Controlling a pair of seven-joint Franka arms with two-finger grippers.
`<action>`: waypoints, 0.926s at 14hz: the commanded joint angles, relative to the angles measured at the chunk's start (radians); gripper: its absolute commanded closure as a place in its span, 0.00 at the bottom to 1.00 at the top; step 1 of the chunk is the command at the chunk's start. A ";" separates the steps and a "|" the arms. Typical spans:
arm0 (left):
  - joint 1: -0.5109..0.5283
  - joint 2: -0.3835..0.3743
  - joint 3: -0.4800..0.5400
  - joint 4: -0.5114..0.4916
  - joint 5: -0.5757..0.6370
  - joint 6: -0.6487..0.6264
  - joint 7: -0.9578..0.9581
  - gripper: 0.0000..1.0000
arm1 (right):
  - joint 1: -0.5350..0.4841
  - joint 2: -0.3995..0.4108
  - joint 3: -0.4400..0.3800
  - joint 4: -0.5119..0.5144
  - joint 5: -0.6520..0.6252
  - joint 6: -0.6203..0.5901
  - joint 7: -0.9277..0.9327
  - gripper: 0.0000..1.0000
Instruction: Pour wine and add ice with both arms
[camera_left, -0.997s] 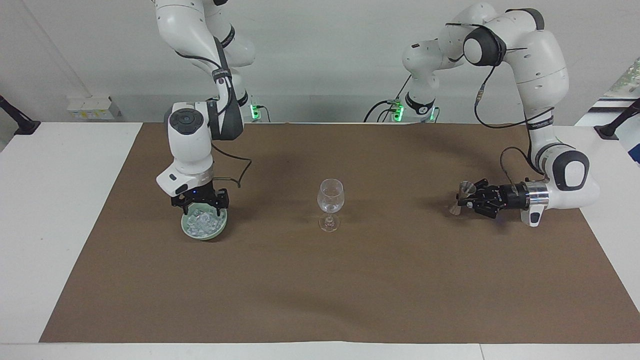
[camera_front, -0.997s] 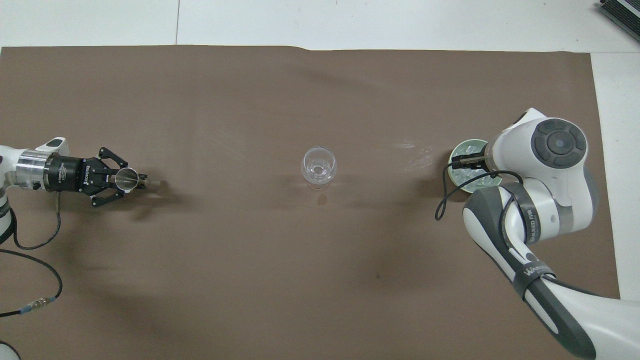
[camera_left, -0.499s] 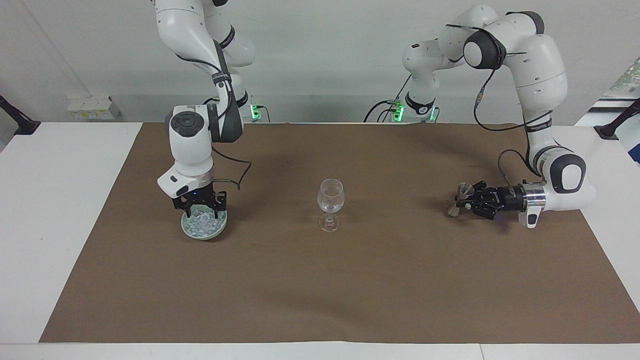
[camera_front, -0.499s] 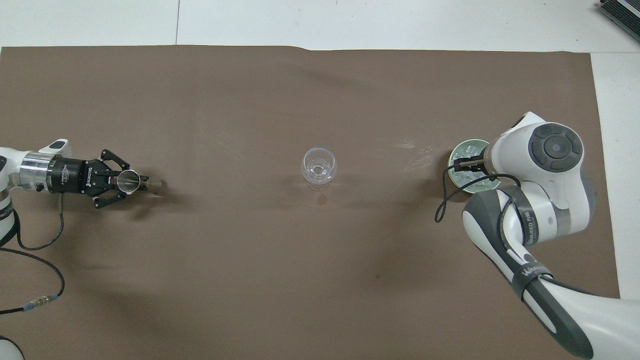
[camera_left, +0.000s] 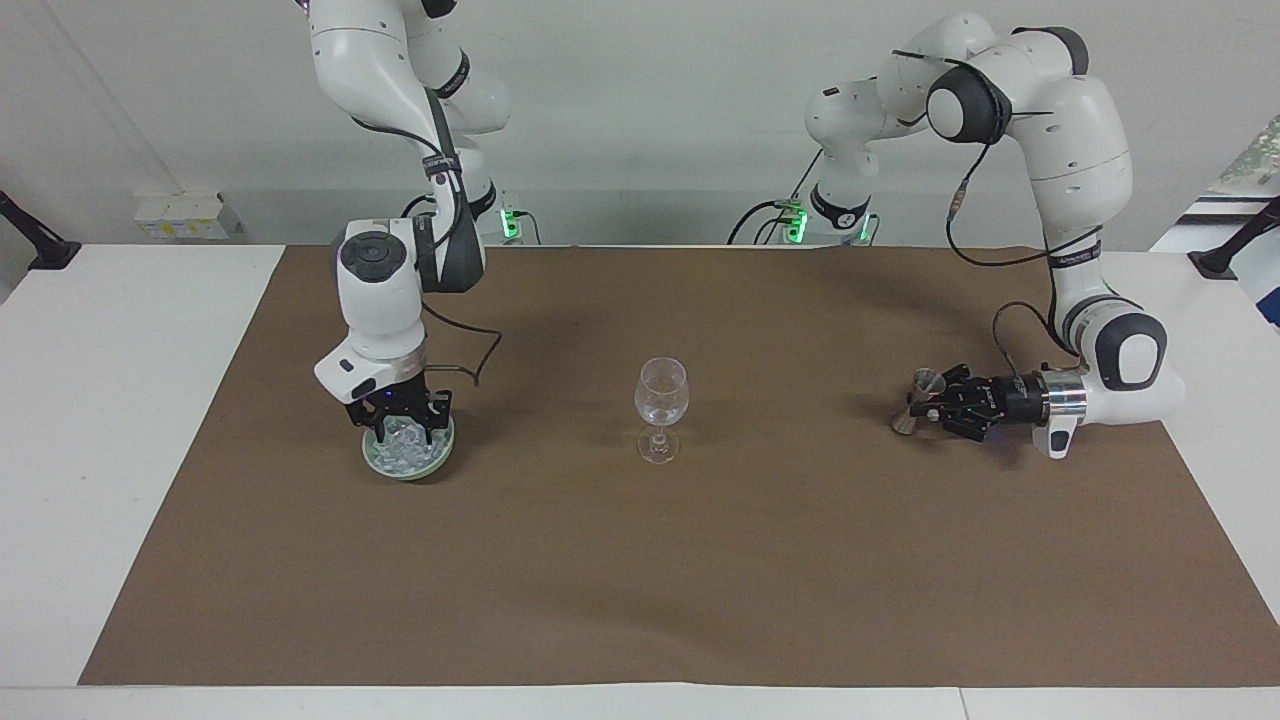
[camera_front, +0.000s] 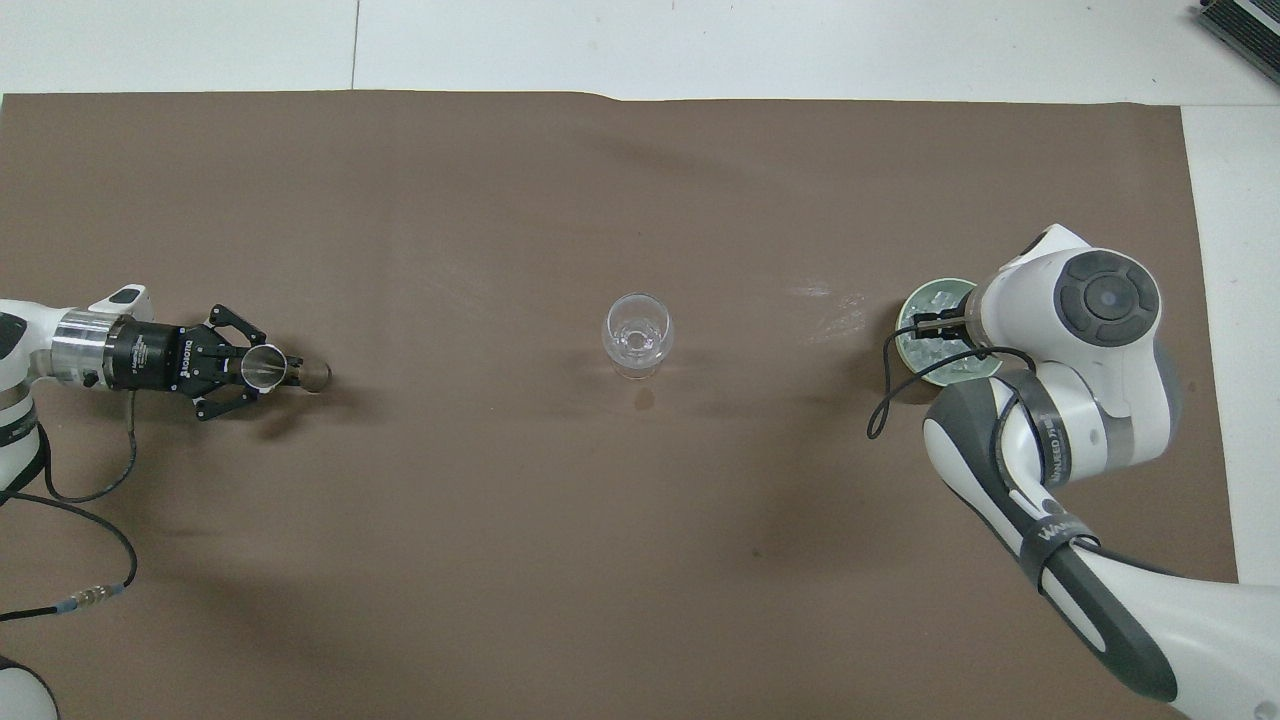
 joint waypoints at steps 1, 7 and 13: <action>0.005 -0.002 0.002 -0.018 -0.021 0.001 0.015 1.00 | -0.012 -0.004 0.008 -0.011 -0.031 0.018 0.035 0.45; 0.001 -0.004 0.013 -0.012 -0.021 -0.001 0.012 0.00 | -0.011 -0.008 0.010 -0.006 -0.031 0.010 0.044 0.86; -0.013 -0.035 0.048 0.017 0.017 -0.008 0.014 0.00 | -0.011 -0.025 0.010 0.010 -0.031 -0.020 0.042 1.00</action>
